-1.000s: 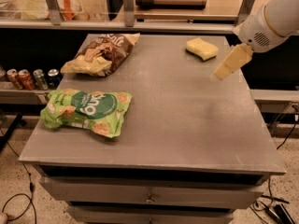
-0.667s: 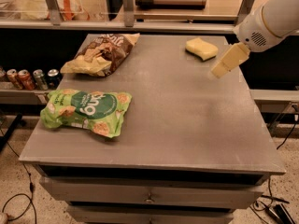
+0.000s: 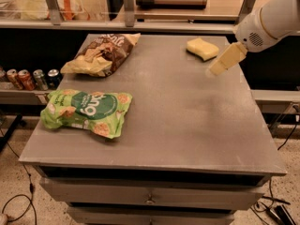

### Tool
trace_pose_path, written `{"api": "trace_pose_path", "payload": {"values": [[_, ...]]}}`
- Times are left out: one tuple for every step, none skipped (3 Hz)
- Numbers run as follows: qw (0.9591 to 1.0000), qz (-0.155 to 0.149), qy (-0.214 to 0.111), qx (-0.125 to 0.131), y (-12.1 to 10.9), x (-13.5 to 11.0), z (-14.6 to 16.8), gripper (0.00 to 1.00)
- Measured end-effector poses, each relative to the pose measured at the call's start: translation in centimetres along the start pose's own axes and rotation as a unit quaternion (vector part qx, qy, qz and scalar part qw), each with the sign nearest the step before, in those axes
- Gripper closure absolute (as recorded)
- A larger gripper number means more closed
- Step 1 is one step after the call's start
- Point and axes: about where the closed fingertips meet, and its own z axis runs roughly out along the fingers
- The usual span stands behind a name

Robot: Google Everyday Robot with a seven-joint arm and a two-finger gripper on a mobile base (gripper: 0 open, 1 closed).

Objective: Move sponge near brown chip bag

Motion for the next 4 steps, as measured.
{"api": "trace_pose_path", "payload": {"values": [[0.9989, 0.03, -0.034, 0.005, -2.7, -0.6, 2.6, 0.0], [0.9964, 0.06, -0.058, 0.014, -4.7, -1.1, 5.0, 0.0], [0.9934, 0.087, -0.066, 0.035, -6.4, -1.4, 7.3, 0.0], [0.9899, 0.112, -0.059, 0.063, -7.8, -1.4, 9.5, 0.0]]}}
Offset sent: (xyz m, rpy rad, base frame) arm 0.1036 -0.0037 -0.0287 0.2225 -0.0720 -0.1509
